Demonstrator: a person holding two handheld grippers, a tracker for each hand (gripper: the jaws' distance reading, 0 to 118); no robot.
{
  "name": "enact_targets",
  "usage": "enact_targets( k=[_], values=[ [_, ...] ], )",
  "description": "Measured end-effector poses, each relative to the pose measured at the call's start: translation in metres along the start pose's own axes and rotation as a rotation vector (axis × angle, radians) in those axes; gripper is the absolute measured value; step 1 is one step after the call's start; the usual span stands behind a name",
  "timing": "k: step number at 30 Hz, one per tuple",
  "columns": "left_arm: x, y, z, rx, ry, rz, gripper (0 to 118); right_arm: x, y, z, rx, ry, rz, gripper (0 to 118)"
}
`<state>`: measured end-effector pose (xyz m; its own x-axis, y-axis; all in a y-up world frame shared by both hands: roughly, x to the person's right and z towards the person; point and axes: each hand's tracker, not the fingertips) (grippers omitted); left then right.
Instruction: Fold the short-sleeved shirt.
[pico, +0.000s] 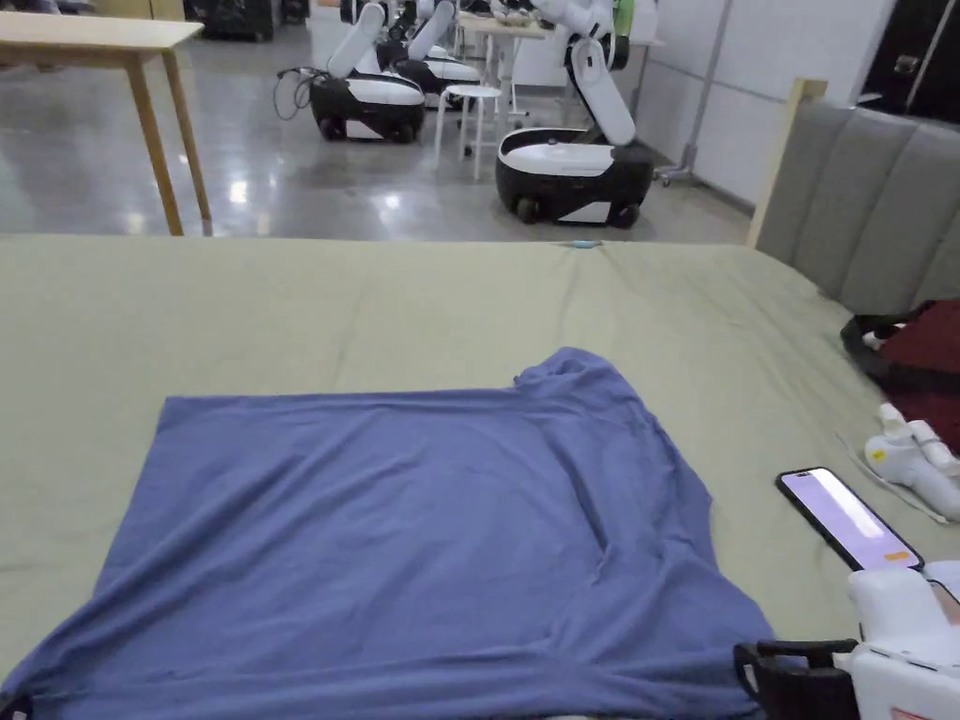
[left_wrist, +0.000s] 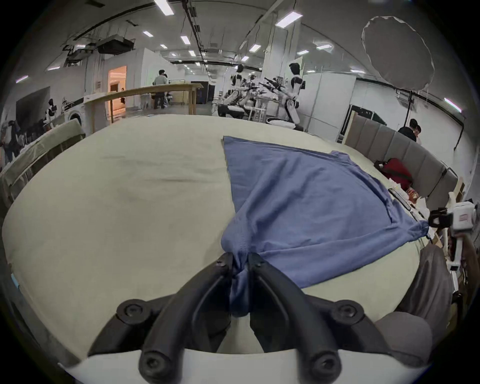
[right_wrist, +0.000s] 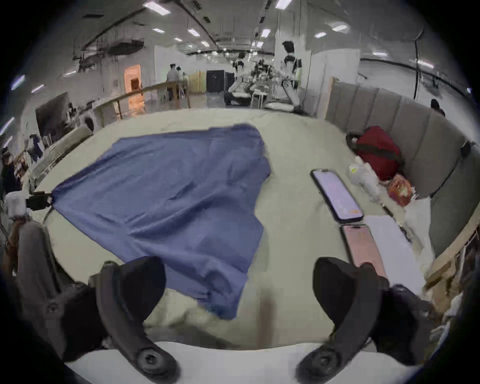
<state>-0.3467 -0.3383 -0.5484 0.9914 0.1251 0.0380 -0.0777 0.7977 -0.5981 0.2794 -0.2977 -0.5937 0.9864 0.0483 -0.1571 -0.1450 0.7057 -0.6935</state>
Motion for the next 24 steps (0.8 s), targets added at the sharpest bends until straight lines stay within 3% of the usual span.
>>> enact_targets(
  k=[4, 6, 8, 9, 10, 11, 12, 13, 15, 16, 19, 24],
  values=[
    [0.006, 0.003, 0.001, -0.006, 0.005, -0.009, 9, 0.009, -0.01, -0.033, -0.113, 0.046, 0.015, 113],
    [0.008, 0.005, 0.002, -0.01, 0.008, -0.011, 9, 0.009, -0.011, -0.045, -0.146, 0.072, 0.013, 102],
    [0.01, 0.005, 0.003, -0.011, 0.007, -0.013, 9, 0.002, -0.008, -0.046, -0.172, 0.099, 0.005, 71],
    [0.011, 0.006, 0.004, -0.01, 0.009, -0.013, 9, -0.002, -0.008, -0.043, -0.16, 0.101, 0.006, 63],
    [0.011, 0.006, 0.005, -0.009, 0.01, -0.011, 9, -0.006, -0.007, -0.039, -0.14, 0.082, 0.04, 42],
    [0.011, 0.006, 0.006, -0.007, 0.006, -0.005, 9, -0.007, -0.007, -0.035, -0.124, 0.133, 0.058, 10],
    [0.011, 0.005, 0.007, -0.007, 0.001, 0.002, 9, -0.009, -0.007, -0.031, -0.109, 0.185, 0.023, 7],
    [0.009, 0.005, 0.007, -0.006, -0.003, 0.005, 9, -0.011, -0.008, -0.028, -0.102, 0.17, 0.004, 7],
    [0.01, 0.004, 0.01, -0.002, -0.008, 0.003, 9, -0.019, -0.004, -0.02, -0.124, 0.124, 0.098, 7],
    [0.01, 0.005, 0.013, -0.001, -0.014, 0.002, 9, -0.02, -0.004, -0.016, -0.094, 0.107, 0.105, 7],
    [0.007, 0.015, 0.022, 0.021, -0.052, 0.019, 9, -0.014, 0.007, -0.002, -0.068, 0.143, 0.037, 7],
    [0.006, 0.063, 0.034, 0.126, -0.143, 0.083, 9, -0.005, 0.051, 0.017, 0.072, 0.152, 0.007, 7]
  ],
)
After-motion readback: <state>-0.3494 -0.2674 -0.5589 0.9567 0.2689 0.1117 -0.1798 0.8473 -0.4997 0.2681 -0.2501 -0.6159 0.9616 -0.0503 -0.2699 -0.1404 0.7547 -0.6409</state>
